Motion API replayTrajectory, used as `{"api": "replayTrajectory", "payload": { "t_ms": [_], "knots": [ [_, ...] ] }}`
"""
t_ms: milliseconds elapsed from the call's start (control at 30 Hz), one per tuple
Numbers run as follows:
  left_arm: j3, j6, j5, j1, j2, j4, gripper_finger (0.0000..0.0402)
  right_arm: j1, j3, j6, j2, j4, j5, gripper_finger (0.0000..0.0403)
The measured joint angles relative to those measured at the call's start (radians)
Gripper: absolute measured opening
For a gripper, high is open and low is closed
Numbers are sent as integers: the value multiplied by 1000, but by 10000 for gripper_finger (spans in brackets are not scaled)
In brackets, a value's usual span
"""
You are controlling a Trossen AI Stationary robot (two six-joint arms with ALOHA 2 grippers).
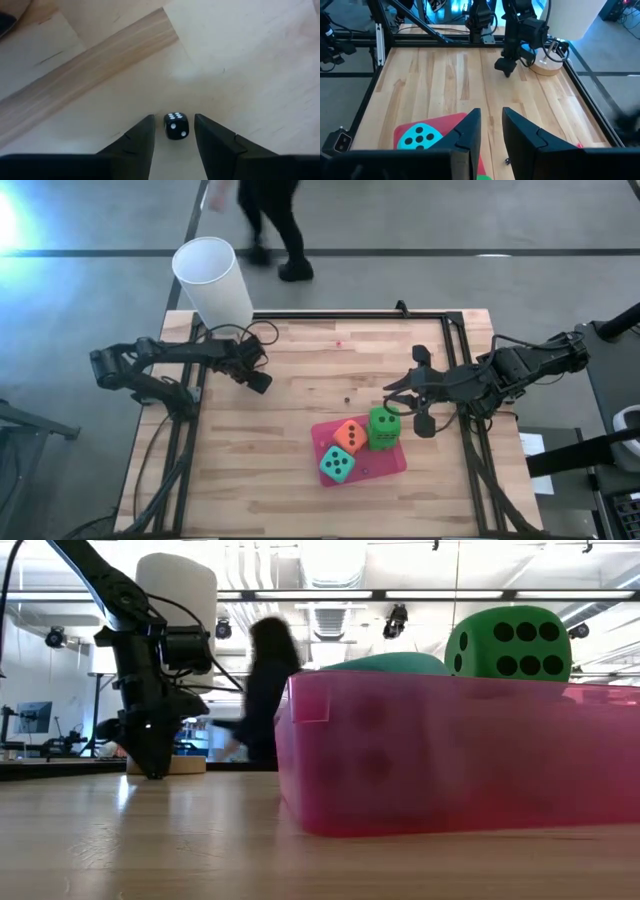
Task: Pick & Place Dice
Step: Put the left small black dice into the pink bin
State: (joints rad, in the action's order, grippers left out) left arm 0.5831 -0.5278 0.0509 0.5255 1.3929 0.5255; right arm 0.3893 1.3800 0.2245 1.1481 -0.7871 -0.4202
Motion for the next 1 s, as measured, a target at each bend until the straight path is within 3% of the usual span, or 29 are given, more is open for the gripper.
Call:
{"api": "replayTrajectory", "payload": {
  "t_ms": [567, 1000],
  "knots": [
    [1, 7, -8, 0, 1, -15, 49, 0, 0, 0, 0, 16, 0, 86],
    [26, 22, -21, 0, 2, 5, 46, 0, 0, 0, 0, 16, 0, 76]
  ]
}}
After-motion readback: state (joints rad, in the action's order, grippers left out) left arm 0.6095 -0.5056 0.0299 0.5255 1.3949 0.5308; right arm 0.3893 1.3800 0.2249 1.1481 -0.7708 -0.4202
